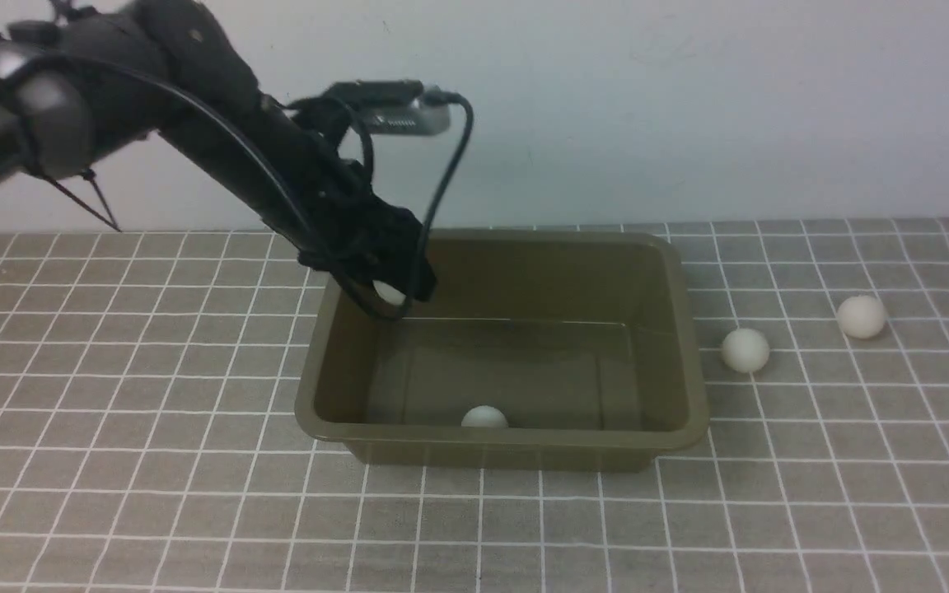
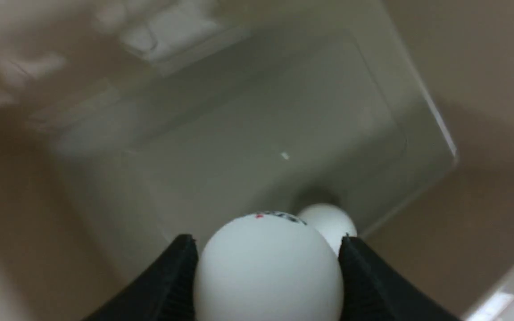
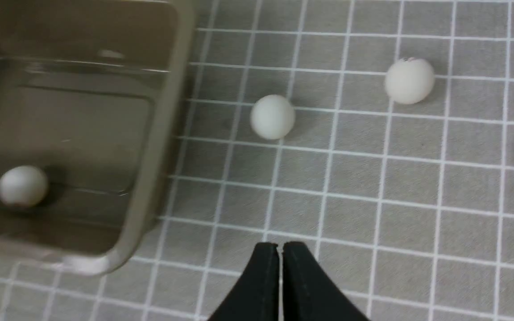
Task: Put the table tennis balls into the box on the grey coffee tablecloth.
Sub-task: 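Drop the ball into the bin, then reach for and grasp a ping pong ball on the table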
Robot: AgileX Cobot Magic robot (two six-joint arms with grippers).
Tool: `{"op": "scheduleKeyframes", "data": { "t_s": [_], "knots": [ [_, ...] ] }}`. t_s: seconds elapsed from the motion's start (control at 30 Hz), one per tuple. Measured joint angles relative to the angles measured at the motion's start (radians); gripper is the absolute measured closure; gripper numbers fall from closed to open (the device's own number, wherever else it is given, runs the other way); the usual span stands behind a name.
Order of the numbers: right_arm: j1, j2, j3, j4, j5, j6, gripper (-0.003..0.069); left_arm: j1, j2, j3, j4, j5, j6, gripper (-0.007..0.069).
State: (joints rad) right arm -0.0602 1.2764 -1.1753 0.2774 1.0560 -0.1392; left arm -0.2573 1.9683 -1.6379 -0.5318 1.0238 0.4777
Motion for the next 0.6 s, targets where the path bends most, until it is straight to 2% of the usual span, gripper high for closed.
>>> {"op": "scheduleKeyframes", "data": {
  "t_s": [0.07,0.1,0.13,0.2,0.27,0.3,0.33,0.4,0.43,0.47,0.5,0.53,0.57,0.6],
  "knots": [
    [0.000,0.086,-0.039,-0.021,-0.018,0.001,0.0621,-0.030,0.030,0.000,0.028,-0.002,-0.012,0.0213],
    [0.000,0.154,-0.060,-0.023,-0.030,0.001,0.0592,-0.041,0.040,0.000,0.048,-0.002,-0.030,0.0147],
    [0.000,0.183,-0.071,-0.023,-0.037,0.001,0.0575,-0.042,0.043,0.000,0.052,-0.002,-0.036,0.0127],
    [0.009,0.307,-0.127,-0.029,-0.052,-0.011,0.0480,-0.037,0.045,-0.013,0.072,0.015,-0.098,0.0018],
    [0.015,0.345,-0.146,-0.035,-0.056,-0.020,0.0447,-0.031,0.045,-0.028,0.076,0.030,-0.130,0.0002],
    [0.039,0.429,-0.193,-0.053,-0.073,-0.027,0.0356,-0.017,0.041,-0.061,0.091,0.068,-0.183,0.0003],
    [0.046,0.466,-0.216,-0.062,-0.079,-0.027,0.0337,-0.009,0.037,-0.079,0.100,0.093,-0.207,0.0021],
    [0.068,0.549,-0.267,-0.082,-0.097,-0.021,0.0242,0.011,0.016,-0.115,0.135,0.151,-0.246,0.0111],
    [0.080,0.603,-0.307,-0.097,-0.103,-0.010,0.0204,0.023,-0.009,-0.128,0.154,0.171,-0.259,0.0209],
    [0.085,0.630,-0.318,-0.100,-0.103,-0.006,0.0177,0.027,-0.024,-0.131,0.167,0.175,-0.263,0.0269],
    [0.093,0.673,-0.345,-0.107,-0.103,-0.004,0.0154,0.037,-0.060,-0.136,0.195,0.183,-0.267,0.0379],
    [0.099,0.698,-0.361,-0.110,-0.103,-0.003,0.0134,0.040,-0.066,-0.138,0.199,0.186,-0.267,0.0421],
    [0.111,0.753,-0.396,-0.117,-0.101,-0.001,0.0112,0.047,-0.123,-0.139,0.234,0.193,-0.271,0.0539],
    [0.120,0.789,-0.419,-0.118,-0.099,0.001,0.0100,0.050,-0.170,-0.139,0.255,0.201,-0.278,0.0578]
  ]
}}
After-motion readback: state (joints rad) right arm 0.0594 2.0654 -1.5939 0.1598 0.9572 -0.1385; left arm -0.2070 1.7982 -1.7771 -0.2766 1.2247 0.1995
